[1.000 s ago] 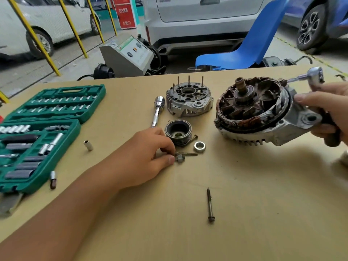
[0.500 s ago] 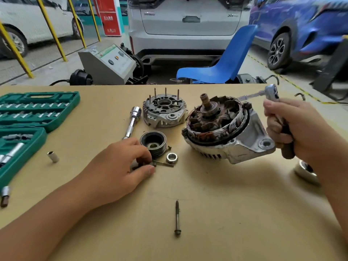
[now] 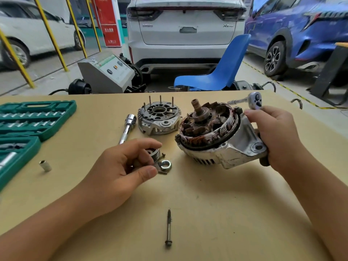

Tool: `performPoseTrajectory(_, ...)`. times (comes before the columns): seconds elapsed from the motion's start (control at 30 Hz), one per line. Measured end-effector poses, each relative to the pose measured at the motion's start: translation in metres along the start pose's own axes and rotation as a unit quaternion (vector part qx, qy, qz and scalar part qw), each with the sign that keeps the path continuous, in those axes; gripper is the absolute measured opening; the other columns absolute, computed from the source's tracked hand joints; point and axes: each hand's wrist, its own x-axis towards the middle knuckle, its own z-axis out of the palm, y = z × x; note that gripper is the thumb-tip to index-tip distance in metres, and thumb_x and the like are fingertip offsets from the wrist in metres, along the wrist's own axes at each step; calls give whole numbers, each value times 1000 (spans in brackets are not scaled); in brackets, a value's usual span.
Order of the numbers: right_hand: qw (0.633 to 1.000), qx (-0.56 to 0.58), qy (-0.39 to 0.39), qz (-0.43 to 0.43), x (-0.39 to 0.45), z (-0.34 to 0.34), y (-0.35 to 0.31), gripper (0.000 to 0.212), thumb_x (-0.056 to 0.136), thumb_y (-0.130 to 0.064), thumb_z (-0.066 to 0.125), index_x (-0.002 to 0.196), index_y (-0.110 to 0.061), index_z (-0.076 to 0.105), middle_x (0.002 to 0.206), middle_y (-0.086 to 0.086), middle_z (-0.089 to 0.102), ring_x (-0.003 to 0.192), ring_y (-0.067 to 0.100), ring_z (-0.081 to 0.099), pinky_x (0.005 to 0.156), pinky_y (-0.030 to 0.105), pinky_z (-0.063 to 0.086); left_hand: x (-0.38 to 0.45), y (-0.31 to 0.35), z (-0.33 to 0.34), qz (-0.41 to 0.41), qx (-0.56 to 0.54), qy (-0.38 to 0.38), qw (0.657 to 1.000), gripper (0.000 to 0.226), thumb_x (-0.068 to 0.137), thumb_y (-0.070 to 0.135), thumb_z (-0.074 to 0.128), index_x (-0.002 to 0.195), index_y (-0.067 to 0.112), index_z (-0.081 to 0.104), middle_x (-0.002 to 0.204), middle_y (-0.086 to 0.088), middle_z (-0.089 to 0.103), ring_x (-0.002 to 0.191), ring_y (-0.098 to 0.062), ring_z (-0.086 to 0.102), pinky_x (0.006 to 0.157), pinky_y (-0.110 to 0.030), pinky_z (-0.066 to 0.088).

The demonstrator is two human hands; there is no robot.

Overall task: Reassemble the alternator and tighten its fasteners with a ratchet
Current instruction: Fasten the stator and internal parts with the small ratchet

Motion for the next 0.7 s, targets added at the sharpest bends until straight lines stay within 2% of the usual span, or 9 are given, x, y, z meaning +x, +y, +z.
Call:
performPoseTrajectory(0.07, 1000, 30, -3, 5, -1, 3, 1, 21, 85, -28, 69, 70, -13, 67, 60, 10, 58, 40, 19, 57, 37, 21, 42, 12, 8, 12, 35, -32, 4, 999, 38, 84, 9, 71, 116, 29, 74, 84, 7, 70, 67, -6, 63, 60, -15, 50)
performPoseTrajectory(0.1, 999, 43, -7, 11, -1, 3, 1, 21, 83, -28, 69, 69, -13, 68, 64, 12, 60, 48, 23, 62, 43, 26, 48, 20, 13, 19, 46, -47, 9, 998, 35, 85, 7, 70, 115, 26, 75, 84, 7, 71, 63, -5, 62, 58, -14, 49)
performPoseTrajectory(0.17, 998, 55, -13, 20, -2, 4, -1, 21, 80, -31, 71, 68, -14, 68, 71, 17, 61, 62, 30, 65, 59, 37, 55, 39, 27, 33, 65, -81, 13, 995, 30, 89, 7, 69, 113, 23, 75, 82, 2, 72, 56, -9, 60, 51, -21, 50)
performPoseTrajectory(0.2, 998, 56, -12, 20, -2, 4, -2, 23, 79, -33, 72, 67, -14, 67, 71, 16, 61, 63, 31, 64, 60, 39, 54, 49, 35, 40, 78, -99, 13, 992, 27, 90, 7, 68, 112, 21, 75, 82, -3, 72, 54, -13, 61, 49, -26, 52)
performPoseTrajectory(0.3, 999, 34, -6, 0, -4, 3, -6, 29, 82, -37, 71, 61, -18, 64, 58, 5, 59, 45, 22, 58, 42, 22, 44, 70, 48, 58, 106, -157, 21, 982, 23, 91, 2, 67, 108, 17, 70, 85, -10, 72, 62, -16, 69, 54, -28, 58)
performPoseTrajectory(0.37, 1000, 18, -3, -11, -6, 2, -8, 32, 85, -38, 69, 61, -18, 64, 54, 2, 58, 37, 16, 54, 35, 15, 36, 72, 46, 67, 107, -173, 47, 978, 25, 89, 1, 69, 105, 20, 69, 88, -9, 73, 70, -18, 73, 58, -27, 59)
performPoseTrajectory(0.5, 1000, -14, -4, -27, -5, 2, -7, 34, 88, -39, 69, 61, -18, 64, 52, 0, 54, 36, 11, 49, 34, 13, 31, 68, 35, 72, 113, -129, 98, 980, 25, 86, 9, 77, 104, 24, 70, 92, -1, 76, 80, -18, 76, 67, -23, 60)
performPoseTrajectory(0.57, 999, -19, -2, -27, -5, 3, -8, 34, 89, -37, 69, 61, -18, 63, 49, -3, 50, 35, 10, 48, 34, 12, 31, 69, 34, 70, 127, -93, 110, 981, 22, 84, 17, 80, 103, 25, 71, 93, 2, 76, 84, -21, 75, 73, -25, 61)
performPoseTrajectory(0.7, 1000, -25, 11, -11, -5, 3, -7, 35, 82, -44, 69, 64, -15, 60, 52, 2, 40, 39, 20, 40, 36, 13, 29, 69, 32, 70, 113, -113, 125, 979, 20, 82, 14, 80, 99, 21, 71, 90, 0, 76, 81, -19, 73, 74, -30, 61)
